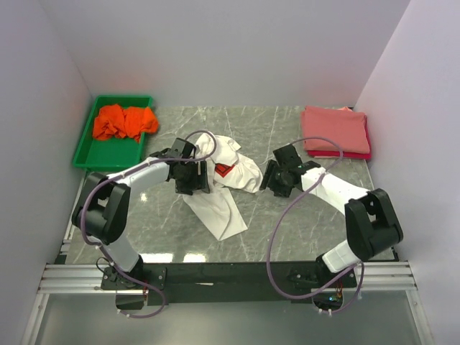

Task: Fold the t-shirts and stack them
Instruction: Move the tshirt to the center of the board, then flatten the tshirt out

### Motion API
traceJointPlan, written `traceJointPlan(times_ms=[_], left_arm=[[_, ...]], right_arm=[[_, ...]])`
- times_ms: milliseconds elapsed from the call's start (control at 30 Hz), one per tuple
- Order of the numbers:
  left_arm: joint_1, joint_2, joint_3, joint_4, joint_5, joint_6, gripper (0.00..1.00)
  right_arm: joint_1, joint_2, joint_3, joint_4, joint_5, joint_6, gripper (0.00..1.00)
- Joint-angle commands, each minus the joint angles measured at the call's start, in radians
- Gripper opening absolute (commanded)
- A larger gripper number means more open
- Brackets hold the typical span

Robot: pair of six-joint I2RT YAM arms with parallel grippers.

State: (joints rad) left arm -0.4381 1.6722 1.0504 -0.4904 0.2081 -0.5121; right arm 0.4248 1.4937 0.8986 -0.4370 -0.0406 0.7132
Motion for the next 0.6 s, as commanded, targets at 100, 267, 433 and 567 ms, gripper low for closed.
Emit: traceJointPlan(times_ms=[100,267,433,567], left_arm=[[0.001,0.034,0.034,0.052,-0.027,0.015,0.67],[0.002,0.034,0.016,0.064,-0.003,0.004,0.56],[0.016,0.021,-0.001,0.079,0.01,-0.003,0.34],[0.044,0.023,-0.003,0.099,0.039,-0.011,0.15]], right_arm=[[0.02,0.108,0.111,0.053,0.018,-0.003,0.65],[0.035,0.204,0.175,0.043,0.019,-0.008,0.63],[0.046,0.26,0.218,-0.003,0.028,0.002,0.54],[0.046,0.264,0.22,-0.029,0.03,0.011,0.36]])
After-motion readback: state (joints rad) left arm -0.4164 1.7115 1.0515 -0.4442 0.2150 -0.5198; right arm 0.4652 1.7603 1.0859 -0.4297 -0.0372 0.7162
